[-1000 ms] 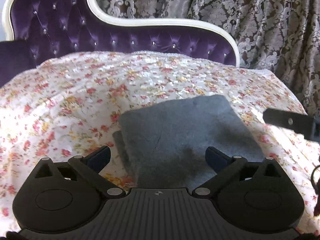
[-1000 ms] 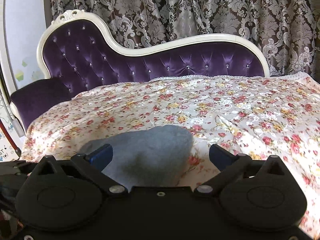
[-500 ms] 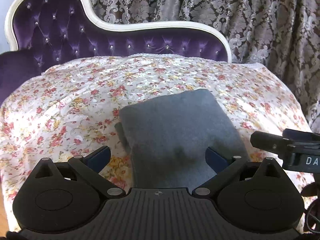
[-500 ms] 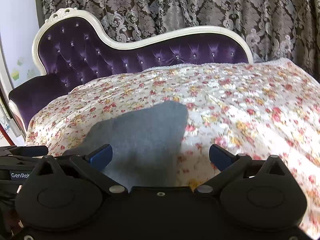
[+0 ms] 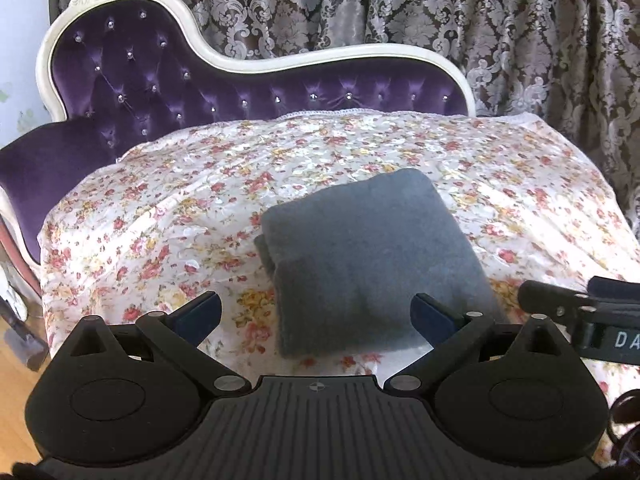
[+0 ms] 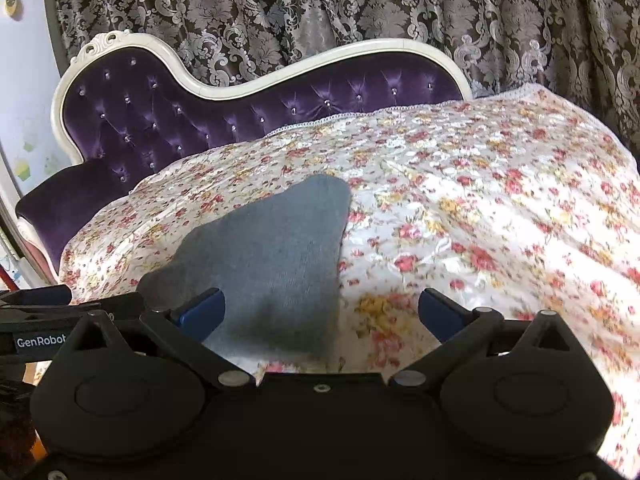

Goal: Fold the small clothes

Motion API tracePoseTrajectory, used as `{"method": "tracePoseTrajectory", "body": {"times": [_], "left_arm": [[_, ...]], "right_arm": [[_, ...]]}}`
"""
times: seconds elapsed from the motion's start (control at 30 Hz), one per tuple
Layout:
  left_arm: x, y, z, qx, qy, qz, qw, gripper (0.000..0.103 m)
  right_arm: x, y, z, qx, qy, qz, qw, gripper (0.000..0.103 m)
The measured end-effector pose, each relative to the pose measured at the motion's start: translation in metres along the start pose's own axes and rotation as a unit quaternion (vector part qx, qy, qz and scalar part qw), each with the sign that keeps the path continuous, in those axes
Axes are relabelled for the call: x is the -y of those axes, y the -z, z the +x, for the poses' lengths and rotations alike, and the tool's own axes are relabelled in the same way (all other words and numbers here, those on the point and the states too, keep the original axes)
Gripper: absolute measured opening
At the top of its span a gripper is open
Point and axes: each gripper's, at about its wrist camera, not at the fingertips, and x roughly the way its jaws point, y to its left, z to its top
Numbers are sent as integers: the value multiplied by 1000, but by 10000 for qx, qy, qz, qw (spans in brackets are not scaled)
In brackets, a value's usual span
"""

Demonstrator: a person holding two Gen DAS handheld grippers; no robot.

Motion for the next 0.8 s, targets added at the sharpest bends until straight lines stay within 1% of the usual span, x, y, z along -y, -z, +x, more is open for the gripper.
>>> {"method": "tracePoseTrajectory", "body": {"times": [0.07,0.17,0.27,0.37,0.5,0.7,0.8], "left_arm": [[0,2,-1,-59,9,-15,10000,102],[2,5,-1,-157,-90,21,9998,102],[2,9,-1,-261,-161,39,9995,102],[-2,12,0,-366,-149,-65,9992,102],[-6,16,1,-403,-129,-156,9990,102],[-9,19,3,-501,-29,-271,9984,102],[-10,19,4,-529,10,-298,9982,102]], "right_arm": [[-2,3,-3,-38,-35,-7,10000,103],[-5,4,-8,-60,-114,-26,9999,103],[-10,5,-13,-25,-76,-116,9999,103],[-16,4,-16,-32,30,-188,9998,103],[-24,5,-17,-111,147,-303,9994,103],[-36,9,-22,-38,665,-487,9966,102],[-35,8,-22,-95,612,-468,9970,102]]}}
